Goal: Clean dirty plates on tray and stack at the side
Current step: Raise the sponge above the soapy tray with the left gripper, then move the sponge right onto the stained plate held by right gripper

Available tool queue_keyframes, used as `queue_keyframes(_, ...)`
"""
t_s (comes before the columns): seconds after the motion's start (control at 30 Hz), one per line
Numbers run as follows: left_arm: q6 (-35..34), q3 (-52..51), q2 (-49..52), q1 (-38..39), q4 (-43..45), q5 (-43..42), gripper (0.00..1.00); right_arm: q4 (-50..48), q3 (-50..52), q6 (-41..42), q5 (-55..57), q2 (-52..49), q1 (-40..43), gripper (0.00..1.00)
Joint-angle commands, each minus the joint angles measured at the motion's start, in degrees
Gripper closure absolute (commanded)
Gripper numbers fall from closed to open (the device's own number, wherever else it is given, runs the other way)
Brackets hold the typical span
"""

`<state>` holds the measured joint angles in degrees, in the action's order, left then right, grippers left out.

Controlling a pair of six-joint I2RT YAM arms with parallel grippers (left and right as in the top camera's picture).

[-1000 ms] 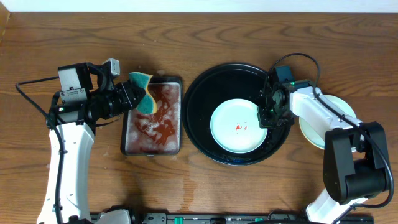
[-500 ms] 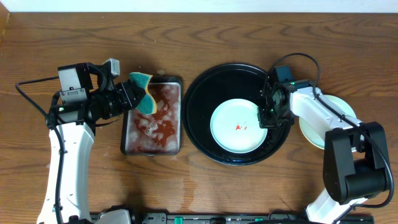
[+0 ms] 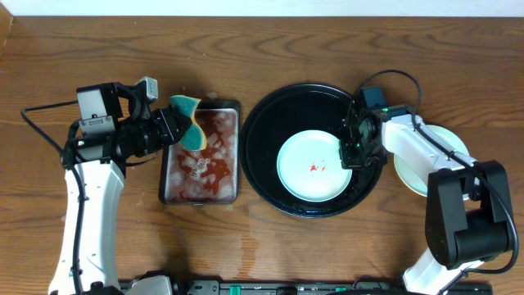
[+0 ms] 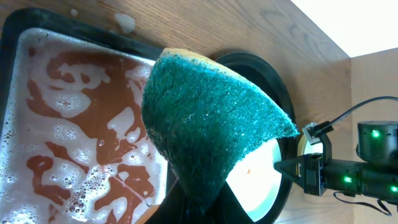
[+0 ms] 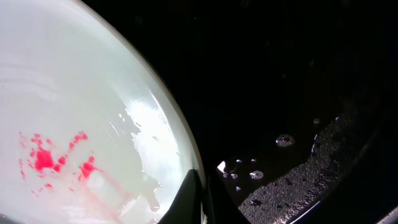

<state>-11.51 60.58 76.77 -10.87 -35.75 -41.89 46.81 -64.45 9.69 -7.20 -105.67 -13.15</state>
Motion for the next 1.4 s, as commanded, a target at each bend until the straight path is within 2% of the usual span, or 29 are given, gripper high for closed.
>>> queue_keyframes(0.0,1.16,-0.37,1.27,0.26,0.0,-1.11,0.93,0.76,1.51,0.17,1.38,-0.74,-0.44,0.99)
queue_keyframes(0.1,1.18,-0.37,2.38,1.81,-0.44,2.08,0.93,0.76,1.51,0.17,1.38,-0.74,-0.44,0.99)
queue_keyframes(0.33,1.14,-0.37,7.56,8.74,-2.01,20.59,0.93,0.79,1.51,0.17,1.36,-0.74,-0.44,0.99)
queue_keyframes(0.5,-3.96,-0.35,11.67,13.81,-2.1,35.43,0.93,1.01,1.51,0.2,1.36,-0.74,-0.44,0.99)
queue_keyframes(0.6,-4.24,0.15,12.52,17.0,-2.36,40.72,0.93,1.22,1.51,0.22,1.36,-0.74,-0.44,0.99)
queue_keyframes(0.83,-4.44,5.16,12.55,25.4,-3.87,40.57,0.93,1.42,1.53,2.1,0.46,-0.74,-0.52,0.99)
queue_keyframes(0.97,-7.21,5.55,12.72,31.41,-1.57,38.16,0.93,1.4,1.53,2.14,-0.39,-0.74,-1.38,0.99)
queue_keyframes(1.2,-18.36,5.55,14.71,41.0,4.74,37.62,0.93,1.42,1.53,2.6,-0.37,-0.74,-3.8,0.99)
queue_keyframes(1.37,-25.81,5.55,17.77,45.77,10.27,33.88,0.93,1.4,1.53,4.7,-0.59,-0.74,-4.22,0.99)
